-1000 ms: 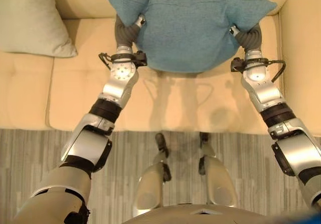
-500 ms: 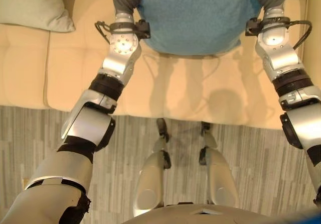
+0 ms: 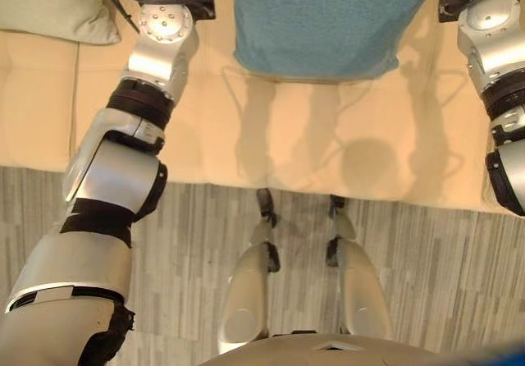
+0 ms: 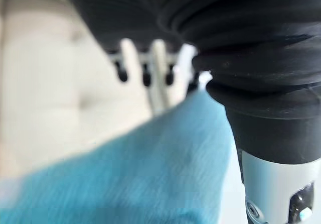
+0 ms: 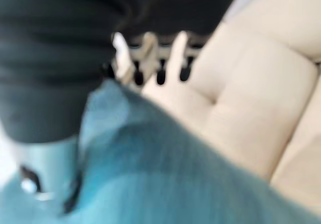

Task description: Pick up all the scattered cushions and arrange them neatly on the sofa.

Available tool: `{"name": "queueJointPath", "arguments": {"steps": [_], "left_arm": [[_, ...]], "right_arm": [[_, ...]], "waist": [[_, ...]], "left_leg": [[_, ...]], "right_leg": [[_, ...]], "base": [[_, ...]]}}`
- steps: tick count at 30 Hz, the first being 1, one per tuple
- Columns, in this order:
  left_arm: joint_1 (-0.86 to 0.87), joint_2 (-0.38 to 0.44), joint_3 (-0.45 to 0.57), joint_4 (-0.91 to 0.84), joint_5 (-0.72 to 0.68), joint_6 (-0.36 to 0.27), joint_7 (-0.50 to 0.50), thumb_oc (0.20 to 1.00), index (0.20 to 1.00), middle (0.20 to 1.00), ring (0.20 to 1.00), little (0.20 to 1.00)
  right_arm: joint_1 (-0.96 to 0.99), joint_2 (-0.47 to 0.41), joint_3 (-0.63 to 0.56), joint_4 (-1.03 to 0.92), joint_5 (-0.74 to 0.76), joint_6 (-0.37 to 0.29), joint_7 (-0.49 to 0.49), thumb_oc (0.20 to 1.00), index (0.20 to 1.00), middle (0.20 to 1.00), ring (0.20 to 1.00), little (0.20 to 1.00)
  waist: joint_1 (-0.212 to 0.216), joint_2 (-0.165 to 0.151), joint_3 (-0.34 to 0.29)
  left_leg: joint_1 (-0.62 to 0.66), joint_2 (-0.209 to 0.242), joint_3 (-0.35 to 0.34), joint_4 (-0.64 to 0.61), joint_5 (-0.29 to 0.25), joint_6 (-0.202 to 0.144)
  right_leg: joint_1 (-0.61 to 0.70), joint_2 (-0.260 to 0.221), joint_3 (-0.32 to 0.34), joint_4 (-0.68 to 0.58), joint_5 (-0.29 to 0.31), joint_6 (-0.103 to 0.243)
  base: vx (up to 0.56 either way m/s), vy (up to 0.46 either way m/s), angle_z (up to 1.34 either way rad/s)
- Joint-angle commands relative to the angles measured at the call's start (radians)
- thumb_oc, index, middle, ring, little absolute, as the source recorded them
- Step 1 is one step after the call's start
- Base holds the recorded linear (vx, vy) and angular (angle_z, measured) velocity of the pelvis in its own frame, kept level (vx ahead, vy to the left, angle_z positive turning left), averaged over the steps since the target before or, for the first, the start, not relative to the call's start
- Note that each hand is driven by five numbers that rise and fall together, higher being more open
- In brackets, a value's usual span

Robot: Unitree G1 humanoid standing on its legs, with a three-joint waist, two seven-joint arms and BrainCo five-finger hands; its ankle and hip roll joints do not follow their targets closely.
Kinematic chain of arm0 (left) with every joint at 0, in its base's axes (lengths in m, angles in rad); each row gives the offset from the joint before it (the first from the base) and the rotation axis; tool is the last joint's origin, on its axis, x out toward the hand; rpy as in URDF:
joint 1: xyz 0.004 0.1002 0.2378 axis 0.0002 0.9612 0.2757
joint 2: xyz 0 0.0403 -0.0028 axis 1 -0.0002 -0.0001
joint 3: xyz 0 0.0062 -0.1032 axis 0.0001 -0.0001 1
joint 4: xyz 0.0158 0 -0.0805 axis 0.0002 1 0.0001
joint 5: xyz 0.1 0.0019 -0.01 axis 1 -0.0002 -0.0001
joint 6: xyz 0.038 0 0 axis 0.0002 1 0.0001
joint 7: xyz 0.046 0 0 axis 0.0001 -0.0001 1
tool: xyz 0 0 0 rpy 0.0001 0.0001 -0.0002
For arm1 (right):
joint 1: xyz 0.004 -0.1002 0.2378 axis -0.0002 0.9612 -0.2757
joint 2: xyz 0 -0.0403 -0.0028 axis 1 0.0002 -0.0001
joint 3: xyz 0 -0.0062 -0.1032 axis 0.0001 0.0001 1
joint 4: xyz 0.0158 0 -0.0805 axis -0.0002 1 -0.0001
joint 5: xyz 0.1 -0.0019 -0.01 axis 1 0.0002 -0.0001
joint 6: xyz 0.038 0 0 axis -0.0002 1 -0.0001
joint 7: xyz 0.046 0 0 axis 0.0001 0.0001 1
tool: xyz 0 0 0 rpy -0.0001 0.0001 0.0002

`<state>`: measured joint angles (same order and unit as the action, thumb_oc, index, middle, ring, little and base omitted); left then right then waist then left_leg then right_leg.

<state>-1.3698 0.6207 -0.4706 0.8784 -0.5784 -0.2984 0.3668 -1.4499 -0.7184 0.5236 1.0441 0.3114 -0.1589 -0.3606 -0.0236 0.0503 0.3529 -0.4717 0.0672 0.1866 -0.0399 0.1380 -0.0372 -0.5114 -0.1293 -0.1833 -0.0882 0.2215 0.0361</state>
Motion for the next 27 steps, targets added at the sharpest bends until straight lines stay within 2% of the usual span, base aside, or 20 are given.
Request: {"name": "queueJointPath", "arguments": {"steps": [1,4,9,11,12,13,14,15,16,17,19,20,21,22,23,24,26,27], "left_arm": [[-0.015,0.048,-0.015,0.011,-0.011,-0.059,-0.001,1.000,1.000,1.000,1.000,1.000],[0.024,0.099,0.008,-0.024,-0.042,-0.072,-0.022,1.000,1.000,1.000,1.000,1.000],[0.145,0.123,0.066,-0.152,-0.062,-0.092,-0.041,1.000,1.000,1.000,1.000,1.000],[0.323,0.133,0.132,-0.304,-0.063,-0.104,-0.074,1.000,1.000,1.000,1.000,1.000],[0.465,0.124,0.186,-0.403,-0.057,-0.108,-0.098,1.000,1.000,1.000,1.000,1.000],[0.552,0.120,0.218,-0.461,-0.054,-0.109,-0.119,1.000,1.000,1.000,1.000,1.000],[0.563,0.119,0.218,-0.470,-0.051,-0.106,-0.118,1.000,1.000,1.000,1.000,1.000],[0.717,0.089,0.282,-0.553,-0.030,-0.107,-0.143,1.000,1.000,1.000,1.000,1.000],[0.788,0.097,0.305,-0.582,-0.011,-0.101,-0.169,1.000,1.000,1.000,1.000,1.000],[0.890,0.074,0.330,-0.638,0.008,-0.096,-0.196,1.000,1.000,1.000,1.000,1.000],[1.033,0.045,0.389,-0.683,0.032,-0.085,-0.238,1.000,1.000,1.000,1.000,1.000],[1.038,0.045,0.389,-0.687,0.032,-0.083,-0.238,1.000,1.000,1.000,1.000,1.000],[1.111,0.022,0.410,-0.713,0.072,-0.080,-0.249,1.000,1.000,1.000,1.000,1.000],[1.232,-0.032,0.444,-0.716,0.100,-0.068,-0.290,1.000,1.000,1.000,1.000,1.000],[1.289,-0.042,0.458,-0.716,0.138,-0.067,-0.303,1.000,1.000,1.000,1.000,1.000],[1.354,-0.086,0.461,-0.687,0.148,-0.055,-0.319,1.000,1.000,1.000,1.000,1.000],[1.429,-0.112,0.483,-0.643,0.178,-0.046,-0.344,1.000,1.000,1.000,1.000,1.000],[1.464,-0.155,0.486,-0.581,0.178,-0.026,-0.345,1.000,1.000,1.000,1.000,1.000]], "right_arm": [[0.005,-0.022,0.037,-0.018,0.009,-0.043,-0.018,1.000,1.000,1.000,1.000,1.000],[0.039,-0.087,0.032,-0.051,0.012,-0.047,-0.005,1.000,1.000,1.000,1.000,1.000],[0.142,-0.130,-0.010,-0.166,0.020,-0.062,0.020,1.000,1.000,1.000,1.000,1.000],[0.318,-0.164,-0.061,-0.326,0.045,-0.085,0.091,1.000,1.000,1.000,1.000,1.000],[0.478,-0.166,-0.127,-0.437,0.063,-0.101,0.143,1.000,1.000,1.000,1.000,1.000],[0.571,-0.181,-0.166,-0.498,0.044,-0.104,0.156,1.000,1.000,1.000,1.000,1.000],[0.589,-0.181,-0.175,-0.509,0.040,-0.100,0.154,1.000,1.000,1.000,1.000,1.000],[0.750,-0.134,-0.270,-0.575,0.045,-0.127,0.180,1.000,1.000,1.000,1.000,1.000],[0.835,-0.143,-0.310,-0.626,0.014,-0.126,0.192,1.000,1.000,1.000,1.000,1.000],[0.935,-0.082,-0.370,-0.668,0.039,-0.136,0.202,1.000,1.000,1.000,1.000,1.000],[1.079,-0.069,-0.436,-0.738,-0.015,-0.138,0.241,1.000,1.000,1.000,1.000,1.000],[1.086,-0.068,-0.439,-0.743,-0.017,-0.136,0.241,1.000,1.000,1.000,1.000,1.000],[1.149,-0.012,-0.472,-0.750,0.010,-0.143,0.259,1.000,1.000,1.000,1.000,1.000],[1.270,0.034,-0.513,-0.766,-0.035,-0.144,0.287,1.000,1.000,1.000,1.000,1.000],[1.325,0.062,-0.525,-0.765,-0.048,-0.141,0.303,1.000,1.000,1.000,1.000,1.000],[1.380,0.100,-0.521,-0.737,-0.068,-0.142,0.314,1.000,1.000,1.000,1.000,1.000],[1.445,0.127,-0.520,-0.681,-0.119,-0.128,0.329,1.000,1.000,1.000,1.000,1.000],[1.469,0.155,-0.500,-0.640,-0.139,-0.120,0.337,1.000,1.000,1.000,1.000,1.000]], "waist": [[0.010,-0.007,-0.118],[0.007,-0.008,-0.125],[0.004,-0.015,-0.138],[0.003,-0.024,-0.147],[0.001,-0.031,-0.160],[-0.002,-0.033,-0.165],[-0.001,-0.034,-0.168],[-0.002,-0.035,-0.180],[-0.003,-0.037,-0.188],[-0.001,-0.037,-0.192],[-0.001,-0.041,-0.210],[0.000,-0.041,-0.212],[0.001,-0.043,-0.221],[0.002,-0.045,-0.234],[0.005,-0.047,-0.244],[0.007,-0.047,-0.246],[0.009,-0.049,-0.262],[0.014,-0.051,-0.263]], "left_leg": [[0.040,-0.012,-0.058,-0.010,0.008,-0.075],[0.078,-0.013,-0.054,-0.012,-0.001,-0.074],[0.125,-0.019,-0.049,-0.018,-0.008,-0.072],[0.180,-0.015,-0.046,-0.020,-0.019,-0.073],[0.212,-0.015,-0.048,-0.025,-0.021,-0.072],[0.227,-0.012,-0.047,-0.026,-0.023,-0.072],[0.232,-0.012,-0.047,-0.028,-0.023,-0.073],[0.261,-0.011,-0.048,-0.031,-0.030,-0.071],[0.277,-0.010,-0.051,-0.032,-0.033,-0.072],[0.300,-0.010,-0.052,-0.033,-0.041,-0.070],[0.322,-0.007,-0.052,-0.033,-0.040,-0.070],[0.324,-0.007,-0.052,-0.034,-0.040,-0.070],[0.338,-0.006,-0.053,-0.034,-0.043,-0.070],[0.362,-0.004,-0.056,-0.034,-0.045,-0.071],[0.376,-0.002,-0.056,-0.035,-0.047,-0.072],[0.393,0.001,-0.058,-0.034,-0.052,-0.072],[0.407,0.002,-0.061,-0.036,-0.052,-0.072],[0.418,0.005,-0.062,-0.034,-0.052,-0.072]], "right_leg": [[0.036,-0.037,0.024,0.043,-0.020,0.138],[0.074,-0.037,0.022,0.038,-0.025,0.137],[0.118,-0.036,0.019,0.030,-0.028,0.137],[0.174,-0.029,0.014,0.027,-0.043,0.134],[0.207,-0.027,0.011,0.023,-0.050,0.131],[0.224,-0.027,0.007,0.022,-0.057,0.129],[0.229,-0.026,0.006,0.020,-0.058,0.129],[0.264,-0.025,0.000,0.017,-0.073,0.127],[0.283,-0.024,-0.006,0.015,-0.078,0.126],[0.309,-0.021,-0.010,0.015,-0.088,0.126],[0.333,-0.019,-0.019,0.014,-0.095,0.124],[0.335,-0.018,-0.019,0.013,-0.096,0.124],[0.352,-0.017,-0.025,0.013,-0.101,0.124],[0.379,-0.011,-0.033,0.013,-0.110,0.122],[0.395,-0.009,-0.036,0.012,-0.115,0.122],[0.412,-0.005,-0.039,0.014,-0.121,0.120],[0.430,-0.001,-0.044,0.013,-0.127,0.120],[0.444,0.001,-0.049,0.016,-0.132,0.119]], "base": [[0.00,0.000,0.00],[0.00,0.000,0.00],[0.02,-0.001,0.00],[0.09,-0.038,0.00],[0.12,-0.040,0.01],[0.10,-0.033,0.02],[0.11,-0.031,0.00],[0.10,-0.028,-0.02],[0.13,-0.037,-0.01],[0.09,-0.027,-0.02],[0.05,-0.019,0.02],[0.04,-0.015,0.04],[0.06,-0.024,0.03],[0.08,-0.030,0.03],[0.05,-0.037,0.08],[0.03,-0.029,0.20],[0.00,-0.026,0.18],[-0.02,-0.028,0.05]]}}
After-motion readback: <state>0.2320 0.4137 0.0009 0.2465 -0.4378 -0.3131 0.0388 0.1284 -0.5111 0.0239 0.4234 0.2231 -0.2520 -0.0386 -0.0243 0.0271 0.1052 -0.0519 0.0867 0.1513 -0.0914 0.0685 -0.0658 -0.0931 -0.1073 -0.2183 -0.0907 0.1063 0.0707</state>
